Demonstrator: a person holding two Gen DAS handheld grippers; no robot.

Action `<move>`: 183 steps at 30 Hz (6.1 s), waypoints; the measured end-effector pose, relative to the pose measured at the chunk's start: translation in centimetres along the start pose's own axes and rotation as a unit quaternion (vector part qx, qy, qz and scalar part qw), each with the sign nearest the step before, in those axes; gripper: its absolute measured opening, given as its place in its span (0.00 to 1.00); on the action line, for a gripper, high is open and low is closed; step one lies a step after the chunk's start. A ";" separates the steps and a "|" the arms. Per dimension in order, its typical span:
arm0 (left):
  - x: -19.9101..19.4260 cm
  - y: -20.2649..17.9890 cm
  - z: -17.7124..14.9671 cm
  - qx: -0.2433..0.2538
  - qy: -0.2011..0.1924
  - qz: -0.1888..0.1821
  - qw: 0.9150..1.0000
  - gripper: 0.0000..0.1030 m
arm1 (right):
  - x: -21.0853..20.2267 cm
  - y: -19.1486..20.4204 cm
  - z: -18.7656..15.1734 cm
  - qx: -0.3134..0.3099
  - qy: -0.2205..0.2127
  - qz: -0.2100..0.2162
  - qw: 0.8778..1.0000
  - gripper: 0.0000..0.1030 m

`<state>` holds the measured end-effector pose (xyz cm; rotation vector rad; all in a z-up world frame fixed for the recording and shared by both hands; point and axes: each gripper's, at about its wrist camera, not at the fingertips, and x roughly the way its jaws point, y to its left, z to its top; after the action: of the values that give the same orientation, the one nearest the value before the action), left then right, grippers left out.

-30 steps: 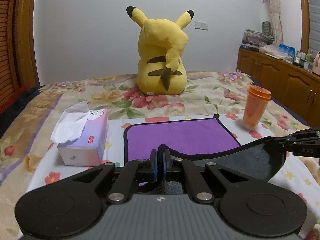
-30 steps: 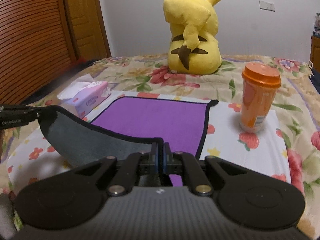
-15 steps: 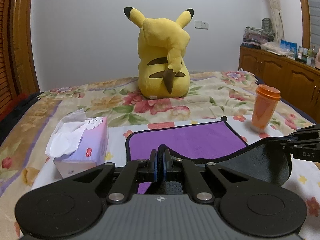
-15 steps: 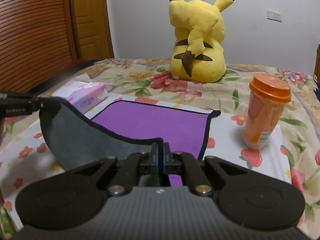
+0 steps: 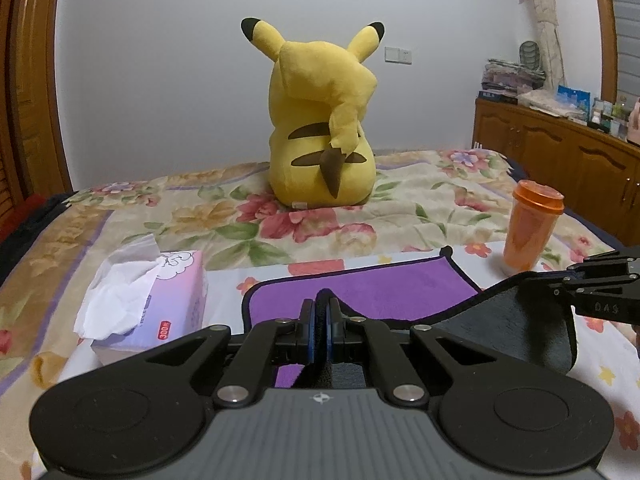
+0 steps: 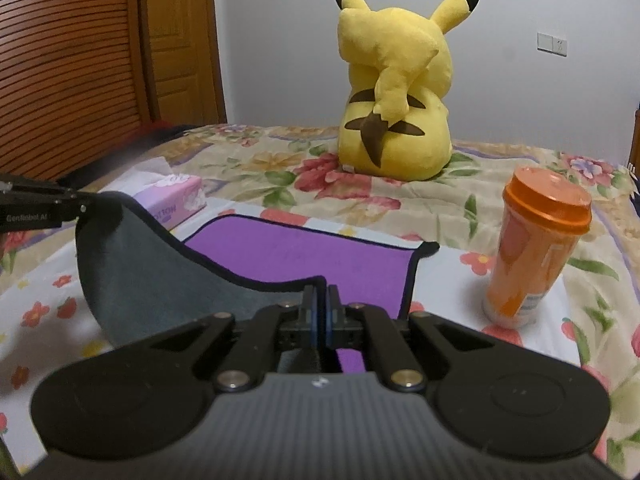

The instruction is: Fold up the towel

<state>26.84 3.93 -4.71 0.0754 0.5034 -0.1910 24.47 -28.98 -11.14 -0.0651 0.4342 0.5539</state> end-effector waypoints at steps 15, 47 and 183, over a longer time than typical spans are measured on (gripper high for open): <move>3.1 1.1 1.7 0.002 -0.017 0.004 1.000 0.08 | 2.4 -1.4 1.5 -0.009 -0.015 -0.017 1.000 0.04; 11.4 3.1 3.6 0.021 -0.032 0.052 0.998 0.08 | 9.6 -4.0 3.2 -0.031 -0.035 -0.089 0.995 0.04; -23.2 -10.1 -4.2 -0.013 0.034 0.027 0.999 1.00 | -21.5 9.4 -3.7 0.049 -0.050 -0.084 0.994 1.00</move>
<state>2.94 -1.65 2.67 0.0711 0.5699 -0.1286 1.78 -32.26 -5.01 0.0199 0.3538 0.3681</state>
